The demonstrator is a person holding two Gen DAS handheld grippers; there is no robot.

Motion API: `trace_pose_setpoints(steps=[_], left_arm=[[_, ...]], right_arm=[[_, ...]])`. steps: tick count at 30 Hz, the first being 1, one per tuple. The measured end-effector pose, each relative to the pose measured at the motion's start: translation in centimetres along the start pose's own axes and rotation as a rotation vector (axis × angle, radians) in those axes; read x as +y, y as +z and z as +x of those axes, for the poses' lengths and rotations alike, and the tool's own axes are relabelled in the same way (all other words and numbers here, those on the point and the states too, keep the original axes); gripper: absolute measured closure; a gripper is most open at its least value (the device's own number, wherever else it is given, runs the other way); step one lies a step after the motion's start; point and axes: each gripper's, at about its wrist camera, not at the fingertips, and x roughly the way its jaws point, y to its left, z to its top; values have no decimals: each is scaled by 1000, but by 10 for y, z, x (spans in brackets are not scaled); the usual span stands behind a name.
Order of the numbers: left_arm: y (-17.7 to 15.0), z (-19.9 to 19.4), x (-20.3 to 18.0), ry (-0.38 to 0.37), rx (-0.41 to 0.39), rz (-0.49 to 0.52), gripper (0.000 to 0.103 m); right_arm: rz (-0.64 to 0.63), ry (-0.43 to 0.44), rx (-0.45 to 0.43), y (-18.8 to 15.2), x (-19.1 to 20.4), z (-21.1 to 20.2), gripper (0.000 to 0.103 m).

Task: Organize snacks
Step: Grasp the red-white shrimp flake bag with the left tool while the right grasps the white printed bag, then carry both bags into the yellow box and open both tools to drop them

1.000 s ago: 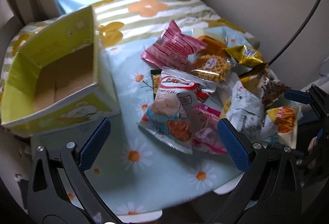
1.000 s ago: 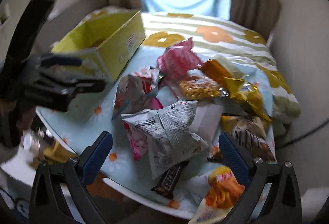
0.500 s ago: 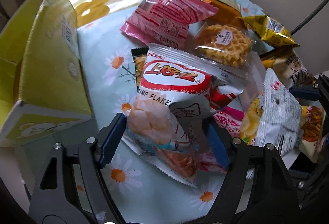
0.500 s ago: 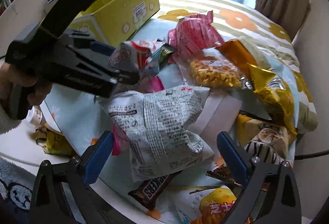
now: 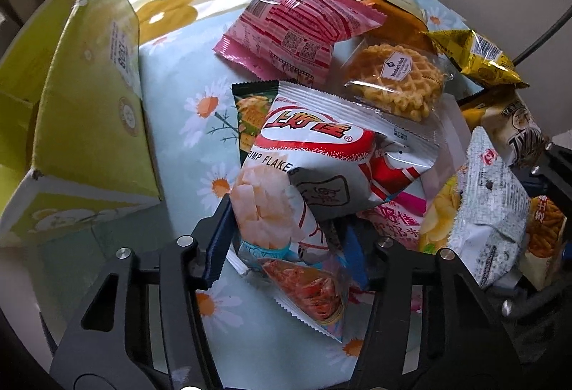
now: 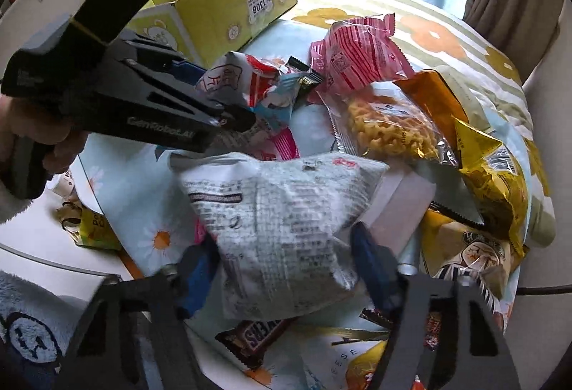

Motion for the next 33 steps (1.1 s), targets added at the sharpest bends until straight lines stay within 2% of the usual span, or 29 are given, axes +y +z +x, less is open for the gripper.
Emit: trace_pose_setpoints(steps=[5,11,15,20,27,33], left_arm=[[-5,-12,0,8,-20,-14,53],[-9,-44,0,11,-70,-39,53],[-7,-78,7,12,-138,-59,53],[3,-127,25,6,-254,-77,53],[14,-184,82,17,-383,-95,53],[14,-209,162,56,-423,-118,53]], right_arm=[[10,9,-21,-2,-3,-9,50],[44,21,-63,3,-4,-28,51],[79,25,-102,11,-6,-46,51],[107,-23,-158,35,-7,-75,51],[134,-86,-270,90,9,-112,51],[133,-113,-342,151,51,-115,51]])
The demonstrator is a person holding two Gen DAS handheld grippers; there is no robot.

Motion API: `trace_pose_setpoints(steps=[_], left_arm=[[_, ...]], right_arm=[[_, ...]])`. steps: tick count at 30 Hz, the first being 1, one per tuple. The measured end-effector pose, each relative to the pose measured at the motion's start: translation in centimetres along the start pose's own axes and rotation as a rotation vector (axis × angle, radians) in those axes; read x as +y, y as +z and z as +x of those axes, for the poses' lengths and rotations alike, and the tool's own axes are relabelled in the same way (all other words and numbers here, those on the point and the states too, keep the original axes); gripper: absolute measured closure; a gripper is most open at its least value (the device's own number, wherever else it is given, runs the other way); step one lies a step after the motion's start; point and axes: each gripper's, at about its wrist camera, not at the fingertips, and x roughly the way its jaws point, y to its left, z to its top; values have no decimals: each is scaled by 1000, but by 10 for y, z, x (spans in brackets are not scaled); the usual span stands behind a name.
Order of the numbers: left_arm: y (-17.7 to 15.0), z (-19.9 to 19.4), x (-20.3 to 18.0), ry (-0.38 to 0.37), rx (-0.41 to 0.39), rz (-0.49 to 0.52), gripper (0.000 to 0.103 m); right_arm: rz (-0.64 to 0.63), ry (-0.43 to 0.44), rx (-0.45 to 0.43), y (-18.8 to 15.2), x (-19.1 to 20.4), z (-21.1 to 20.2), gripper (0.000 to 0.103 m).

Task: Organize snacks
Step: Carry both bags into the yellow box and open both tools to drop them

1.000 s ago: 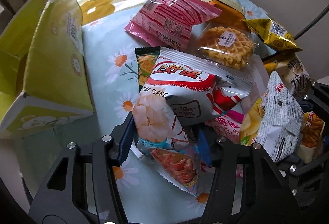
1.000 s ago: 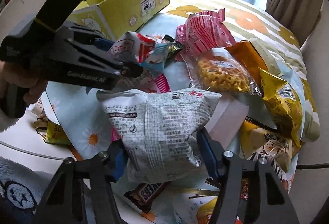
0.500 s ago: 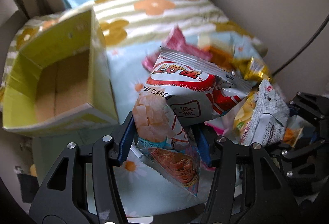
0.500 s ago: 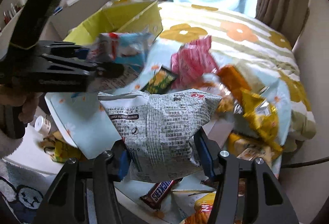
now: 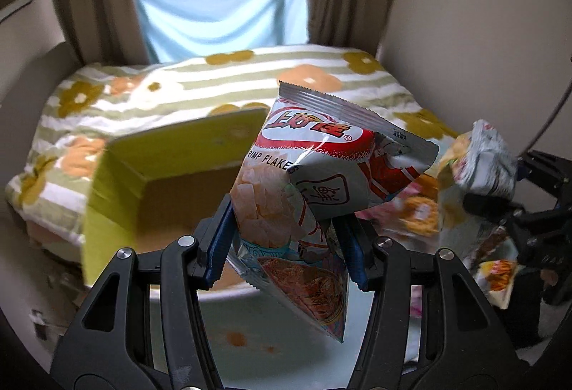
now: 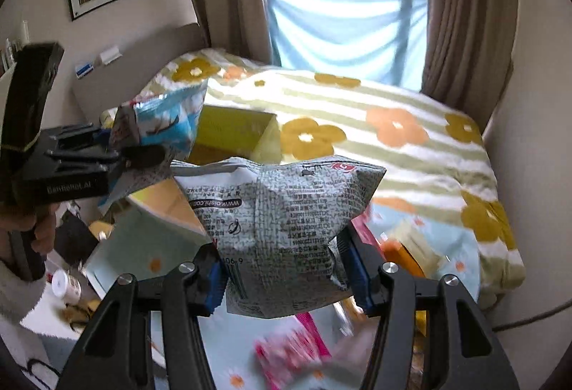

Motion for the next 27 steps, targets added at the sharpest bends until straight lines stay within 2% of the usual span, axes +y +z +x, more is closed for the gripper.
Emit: trace_pose_setpoints(steps=[6,9,14,17,21,24,27], left_arm=[[4,7,94,61,19,-48,52],[-1,19,133,82,50,-62,52],[-14,56,172,108,143,-58,52],[-20,80,182,112,201,-26,52],[-29,110,178,131,281,69,52],[-32,123,170,149,304,120,52],[-33,125,165,111,298,106,51]], right_arm=[[-3,36,-15,50,58,47,51],[3,61,14,66,88,80,51],[69,66,93,80,119,136,51],[130,53,145,81,126,160,51],[189,12,212,76,127,186,51],[222,-2,260,74,124,200,51],[227,-14,286,74,123,207,51]])
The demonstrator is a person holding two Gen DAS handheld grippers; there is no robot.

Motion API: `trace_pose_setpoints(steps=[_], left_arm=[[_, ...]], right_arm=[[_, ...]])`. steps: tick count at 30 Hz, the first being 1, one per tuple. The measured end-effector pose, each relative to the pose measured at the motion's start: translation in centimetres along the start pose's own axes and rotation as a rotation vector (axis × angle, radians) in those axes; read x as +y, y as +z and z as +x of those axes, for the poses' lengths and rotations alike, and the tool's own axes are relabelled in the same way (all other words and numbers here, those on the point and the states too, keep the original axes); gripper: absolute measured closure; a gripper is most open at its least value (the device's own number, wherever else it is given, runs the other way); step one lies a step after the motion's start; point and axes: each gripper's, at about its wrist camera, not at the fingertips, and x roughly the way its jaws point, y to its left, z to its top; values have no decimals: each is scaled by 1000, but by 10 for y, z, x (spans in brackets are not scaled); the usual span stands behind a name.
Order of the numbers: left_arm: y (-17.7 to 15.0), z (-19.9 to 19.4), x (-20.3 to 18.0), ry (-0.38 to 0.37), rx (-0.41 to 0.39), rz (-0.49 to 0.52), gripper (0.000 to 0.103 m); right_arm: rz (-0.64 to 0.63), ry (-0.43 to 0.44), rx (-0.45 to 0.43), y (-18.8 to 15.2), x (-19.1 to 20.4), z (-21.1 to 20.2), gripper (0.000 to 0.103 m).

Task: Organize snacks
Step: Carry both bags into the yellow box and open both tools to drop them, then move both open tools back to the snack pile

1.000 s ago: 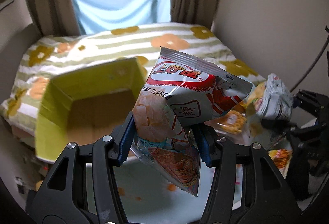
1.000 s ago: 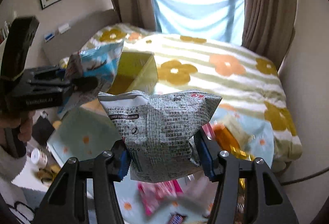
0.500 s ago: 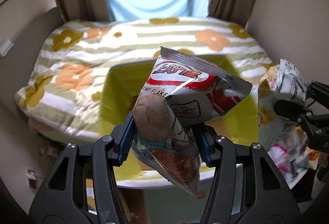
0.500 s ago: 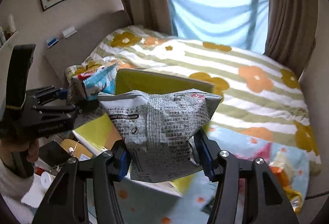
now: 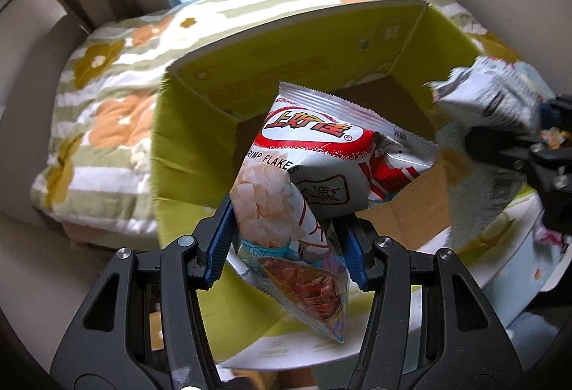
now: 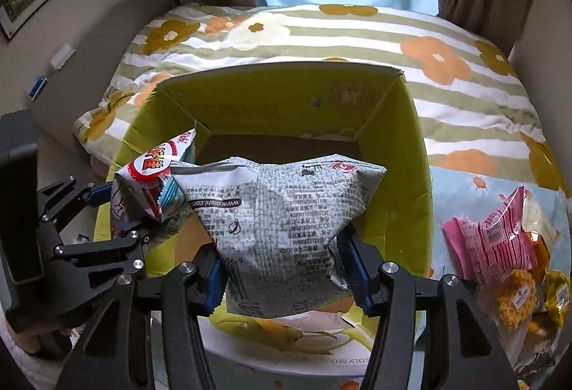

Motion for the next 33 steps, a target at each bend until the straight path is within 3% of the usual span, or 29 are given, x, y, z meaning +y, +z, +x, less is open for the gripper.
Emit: trace_pose_setpoints(steps=[3,4,5,17,19,20,21,22,33], left_arm=[[0,1,-7,-5,-3,24,31],[-1,0,-10,2,-1,38,12],[-1,-1,-12,6,-5,48,3],[-24,-33,-5,-12,-24,-94,2],[-26,-36,-4,-9,-29,-105,2],[-27,-38,-4,-6,-31,-110,2],[-28,-40,-5,-4,-33,-115,2],[-29,-41,-6,-1,-35,-118,2],[-41,-50,-7,-1,-41,-155,2]], right_arm=[[-1,-11,6,3,0,1,51],[2,-16,7,2,-3,0,51],[8,-19,10,1,-4,-1,51],[23,0,48,-11,-15,6,49],[32,4,48,-11,-15,6,44],[40,12,42,-12,-16,6,32],[52,24,33,-13,-17,5,11],[61,34,24,-13,-18,5,2],[33,38,-1,-27,-14,-3,0]])
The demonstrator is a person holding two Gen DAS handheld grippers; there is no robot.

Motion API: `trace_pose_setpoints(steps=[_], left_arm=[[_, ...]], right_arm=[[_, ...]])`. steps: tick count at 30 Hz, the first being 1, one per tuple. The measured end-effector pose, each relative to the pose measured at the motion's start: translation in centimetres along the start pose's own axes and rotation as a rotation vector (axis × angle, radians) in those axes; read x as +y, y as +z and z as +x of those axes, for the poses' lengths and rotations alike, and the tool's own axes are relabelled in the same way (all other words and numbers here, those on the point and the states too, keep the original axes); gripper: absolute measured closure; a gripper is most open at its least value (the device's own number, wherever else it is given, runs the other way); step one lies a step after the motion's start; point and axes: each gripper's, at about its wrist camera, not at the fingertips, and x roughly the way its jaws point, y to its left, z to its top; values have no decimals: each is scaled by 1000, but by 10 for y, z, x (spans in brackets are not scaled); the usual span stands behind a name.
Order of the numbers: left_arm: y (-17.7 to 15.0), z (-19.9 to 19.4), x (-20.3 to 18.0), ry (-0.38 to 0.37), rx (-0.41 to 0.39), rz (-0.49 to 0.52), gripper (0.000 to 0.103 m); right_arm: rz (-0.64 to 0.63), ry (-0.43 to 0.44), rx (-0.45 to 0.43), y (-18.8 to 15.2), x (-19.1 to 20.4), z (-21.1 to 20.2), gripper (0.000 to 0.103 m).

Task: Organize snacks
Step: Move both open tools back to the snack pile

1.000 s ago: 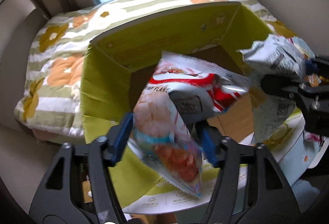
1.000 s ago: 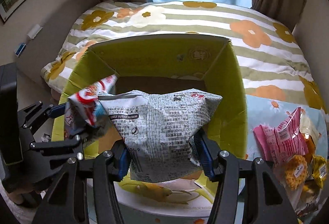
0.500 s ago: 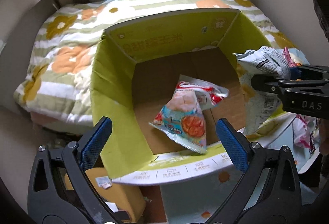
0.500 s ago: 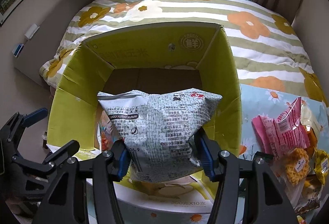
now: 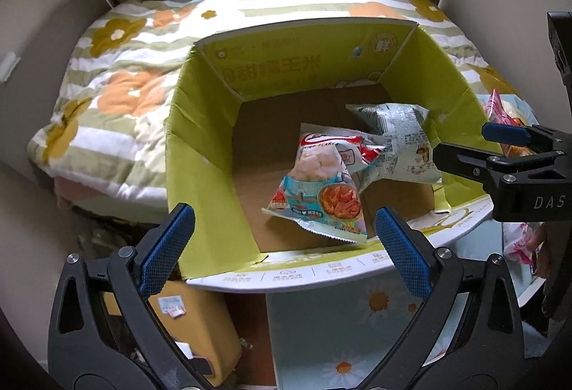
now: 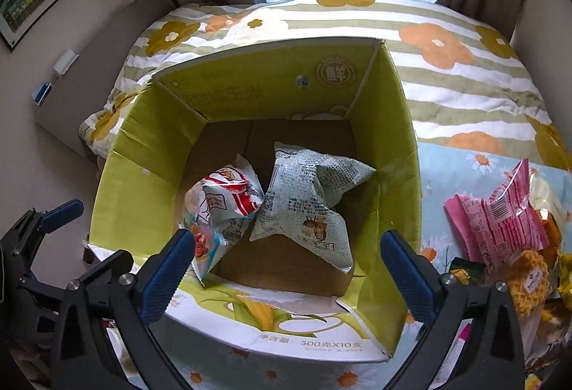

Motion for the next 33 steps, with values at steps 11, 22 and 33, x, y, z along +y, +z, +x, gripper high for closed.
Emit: trace_pose_setpoints(steps=[11,22,33], left_arm=[[-5,-29,-5,-75,-61,-16,2],[12,-42,-74,-205,-122,141,2],[26,-50,-190,-258,-145,217,2]], right_arm=[[-9,-41,-82,-6,-2,-45,0],[95,-162,-172,-27,-49,-113,0],[166,-296,-190,-52,-177,-177,0]])
